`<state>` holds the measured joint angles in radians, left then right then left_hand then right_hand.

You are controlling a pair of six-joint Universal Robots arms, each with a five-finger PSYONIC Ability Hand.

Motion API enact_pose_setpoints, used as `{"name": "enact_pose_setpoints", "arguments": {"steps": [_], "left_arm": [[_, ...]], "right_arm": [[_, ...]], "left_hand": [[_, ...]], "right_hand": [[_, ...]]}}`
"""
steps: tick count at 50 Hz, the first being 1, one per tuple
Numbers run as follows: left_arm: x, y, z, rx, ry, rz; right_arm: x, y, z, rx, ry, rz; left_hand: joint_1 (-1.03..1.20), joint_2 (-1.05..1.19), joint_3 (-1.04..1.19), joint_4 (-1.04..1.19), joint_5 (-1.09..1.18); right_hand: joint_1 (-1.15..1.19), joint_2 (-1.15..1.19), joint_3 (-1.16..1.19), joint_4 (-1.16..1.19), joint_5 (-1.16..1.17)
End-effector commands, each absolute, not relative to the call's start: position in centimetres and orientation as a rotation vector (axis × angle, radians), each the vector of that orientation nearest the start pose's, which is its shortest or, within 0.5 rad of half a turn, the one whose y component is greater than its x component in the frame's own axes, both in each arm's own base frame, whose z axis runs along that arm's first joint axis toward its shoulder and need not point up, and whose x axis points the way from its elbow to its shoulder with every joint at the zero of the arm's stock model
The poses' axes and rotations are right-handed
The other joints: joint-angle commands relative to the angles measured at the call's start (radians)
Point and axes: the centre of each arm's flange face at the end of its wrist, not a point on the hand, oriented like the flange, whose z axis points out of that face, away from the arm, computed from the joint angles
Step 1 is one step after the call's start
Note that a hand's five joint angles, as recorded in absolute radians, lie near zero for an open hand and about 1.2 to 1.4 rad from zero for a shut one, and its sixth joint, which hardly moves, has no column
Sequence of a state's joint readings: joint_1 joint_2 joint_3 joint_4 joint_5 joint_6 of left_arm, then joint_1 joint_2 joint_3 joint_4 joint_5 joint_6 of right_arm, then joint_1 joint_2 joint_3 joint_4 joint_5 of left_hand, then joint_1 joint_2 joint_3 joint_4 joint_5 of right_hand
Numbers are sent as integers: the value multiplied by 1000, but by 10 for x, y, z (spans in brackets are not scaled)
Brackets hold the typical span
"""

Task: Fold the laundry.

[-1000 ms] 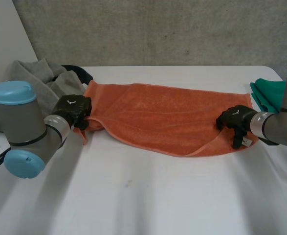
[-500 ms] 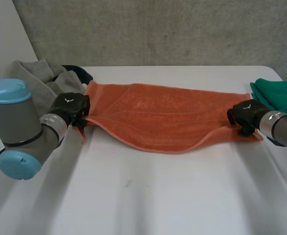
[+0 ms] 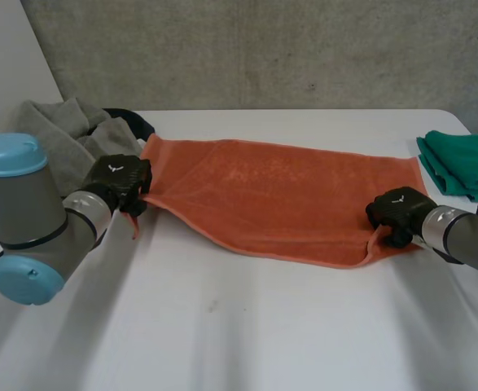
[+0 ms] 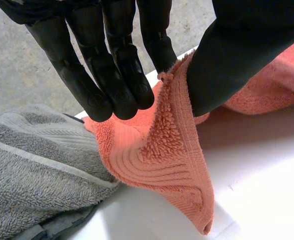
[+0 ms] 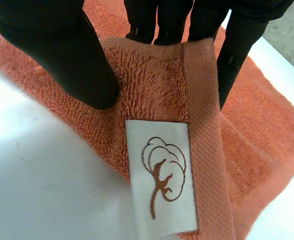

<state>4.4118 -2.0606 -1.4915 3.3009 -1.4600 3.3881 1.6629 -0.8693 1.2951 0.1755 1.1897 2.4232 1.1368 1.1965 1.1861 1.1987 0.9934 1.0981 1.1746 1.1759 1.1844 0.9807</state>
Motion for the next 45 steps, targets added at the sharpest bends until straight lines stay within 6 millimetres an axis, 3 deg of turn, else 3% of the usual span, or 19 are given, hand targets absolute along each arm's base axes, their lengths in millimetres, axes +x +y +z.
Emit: {"name": "enact_pose_setpoints", "arguments": {"steps": [1, 6, 12, 16, 20, 25, 28, 30, 33, 34, 35, 36, 37, 38, 40, 41, 43, 45], "left_arm": [[-245, -309, 184, 814, 2460, -1990], [-241, -291, 200, 852, 2473, -1962], [-232, -253, 209, 1017, 2506, -1772], [-221, -213, 198, 1238, 2540, -1494], [-217, -192, 186, 1406, 2528, -1336], [-223, -200, 180, 1478, 2445, -1362], [-232, -226, 181, 1459, 2367, -1461], [-240, -258, 189, 1401, 2280, -1566], [-250, -301, 220, 1283, 2134, -1729], [-255, -319, 245, 1218, 2045, -1828], [-257, -326, 261, 1178, 1991, -1888], [-260, -339, 293, 1103, 1884, -2006], [-261, -344, 309, 1063, 1825, -2070], [-264, -352, 345, 968, 1695, -2228], [-266, -356, 375, 878, 1571, -2375], [-265, -358, 398, 791, 1470, -2503], [-265, -358, 412, 726, 1393, -2614], [-266, -357, 421, 670, 1324, -2726]], "right_arm": [[183, -350, 171, -1239, 2373, -1637], [165, -333, 202, -1285, 2431, -1623], [143, -306, 214, -1418, 2559, -1340], [124, -285, 219, -1590, 2605, -1025], [122, -284, 220, -1579, 2604, -978], [128, -307, 212, -1430, 2605, -1160], [129, -323, 211, -1388, 2605, -1239], [136, -341, 221, -1368, 2575, -1380], [142, -370, 253, -1274, 2499, -1713], [143, -379, 264, -1223, 2468, -1820], [142, -395, 288, -1096, 2383, -2044], [141, -407, 316, -938, 2260, -2264], [141, -412, 329, -856, 2185, -2365], [140, -417, 358, -705, 2012, -2548], [138, -417, 389, -562, 1808, -2708], [134, -414, 417, -435, 1607, -2834], [129, -411, 438, -337, 1433, -2919], [125, -413, 438, -291, 1389, -2938]], "left_hand": [[259, 200, 210, 198, 228], [259, 200, 210, 198, 228], [259, 200, 210, 198, 228], [259, 200, 210, 198, 228], [259, 200, 210, 198, 228], [259, 200, 210, 198, 228], [259, 200, 210, 198, 228], [259, 200, 210, 198, 228], [259, 200, 210, 198, 228], [259, 200, 210, 198, 228], [259, 200, 210, 198, 228], [259, 200, 210, 198, 228], [259, 200, 210, 198, 228], [259, 200, 210, 198, 228], [259, 200, 210, 198, 228], [259, 200, 210, 198, 228], [259, 200, 210, 198, 228], [259, 200, 210, 198, 228]], "right_hand": [[298, 222, 220, 212, 241], [298, 222, 220, 212, 241], [298, 222, 220, 212, 241], [298, 222, 220, 212, 241], [298, 222, 220, 212, 241], [298, 222, 220, 212, 241], [298, 222, 220, 212, 241], [298, 222, 220, 212, 241], [298, 222, 220, 212, 241], [298, 222, 220, 212, 241], [298, 222, 220, 212, 241], [298, 222, 220, 212, 241], [298, 222, 220, 212, 241], [298, 222, 220, 212, 241], [298, 222, 220, 212, 241], [298, 222, 220, 212, 241], [298, 222, 220, 212, 241], [298, 222, 220, 212, 241]]}}
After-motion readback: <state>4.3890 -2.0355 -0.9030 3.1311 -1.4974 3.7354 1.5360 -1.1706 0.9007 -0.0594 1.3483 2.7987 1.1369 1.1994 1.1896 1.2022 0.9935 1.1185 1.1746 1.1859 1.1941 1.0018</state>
